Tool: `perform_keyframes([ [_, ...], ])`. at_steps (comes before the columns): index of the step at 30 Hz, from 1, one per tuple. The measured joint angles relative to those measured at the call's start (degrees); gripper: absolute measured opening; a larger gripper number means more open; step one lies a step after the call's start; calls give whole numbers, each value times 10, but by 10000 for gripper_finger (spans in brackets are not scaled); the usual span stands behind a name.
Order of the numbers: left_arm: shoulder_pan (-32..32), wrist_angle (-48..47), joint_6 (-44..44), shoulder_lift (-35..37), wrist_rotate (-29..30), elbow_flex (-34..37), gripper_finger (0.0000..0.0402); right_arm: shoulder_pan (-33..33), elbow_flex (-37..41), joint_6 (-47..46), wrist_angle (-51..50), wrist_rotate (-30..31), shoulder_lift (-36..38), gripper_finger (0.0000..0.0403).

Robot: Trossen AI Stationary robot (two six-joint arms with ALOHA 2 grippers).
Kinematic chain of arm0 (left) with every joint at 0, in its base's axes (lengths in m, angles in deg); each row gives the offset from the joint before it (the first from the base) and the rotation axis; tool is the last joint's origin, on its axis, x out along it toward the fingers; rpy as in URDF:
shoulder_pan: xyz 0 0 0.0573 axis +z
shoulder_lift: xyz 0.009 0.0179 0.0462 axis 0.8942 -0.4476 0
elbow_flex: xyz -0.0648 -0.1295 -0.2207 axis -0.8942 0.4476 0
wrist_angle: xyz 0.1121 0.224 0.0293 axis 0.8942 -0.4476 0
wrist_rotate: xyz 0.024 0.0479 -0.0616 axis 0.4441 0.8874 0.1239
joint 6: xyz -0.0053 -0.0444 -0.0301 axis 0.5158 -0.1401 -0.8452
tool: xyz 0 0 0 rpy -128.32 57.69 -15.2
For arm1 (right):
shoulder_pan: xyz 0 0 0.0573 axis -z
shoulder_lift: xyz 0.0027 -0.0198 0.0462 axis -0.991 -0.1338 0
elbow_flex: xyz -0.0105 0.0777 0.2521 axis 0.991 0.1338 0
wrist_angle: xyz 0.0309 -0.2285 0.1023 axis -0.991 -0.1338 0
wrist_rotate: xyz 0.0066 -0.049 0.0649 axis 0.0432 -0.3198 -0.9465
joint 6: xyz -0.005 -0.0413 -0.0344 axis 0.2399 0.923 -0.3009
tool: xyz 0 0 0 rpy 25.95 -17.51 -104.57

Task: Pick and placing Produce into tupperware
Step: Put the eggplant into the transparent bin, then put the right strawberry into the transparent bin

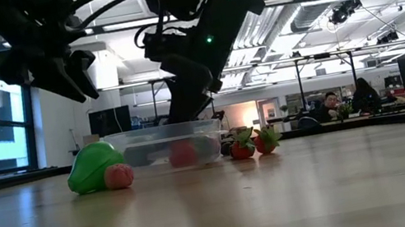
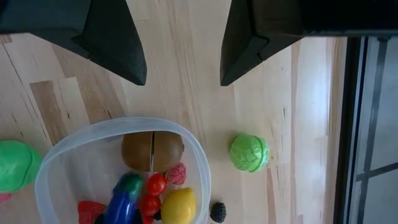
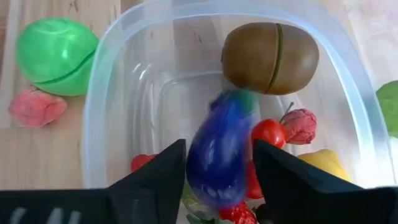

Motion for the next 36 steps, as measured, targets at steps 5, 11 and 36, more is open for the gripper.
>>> perform_keyframes([
  [5, 0, 0, 0, 0, 0, 0, 193, 0, 0, 4, 0, 3, 0, 220],
  [11, 0, 0, 0, 0, 0, 0, 193, -1, 1, -25, -44, 48, 33, 243],
  [36, 0, 0, 0, 0, 0, 0, 193, 27, 258, -369, -3, 44, 190, 243],
])
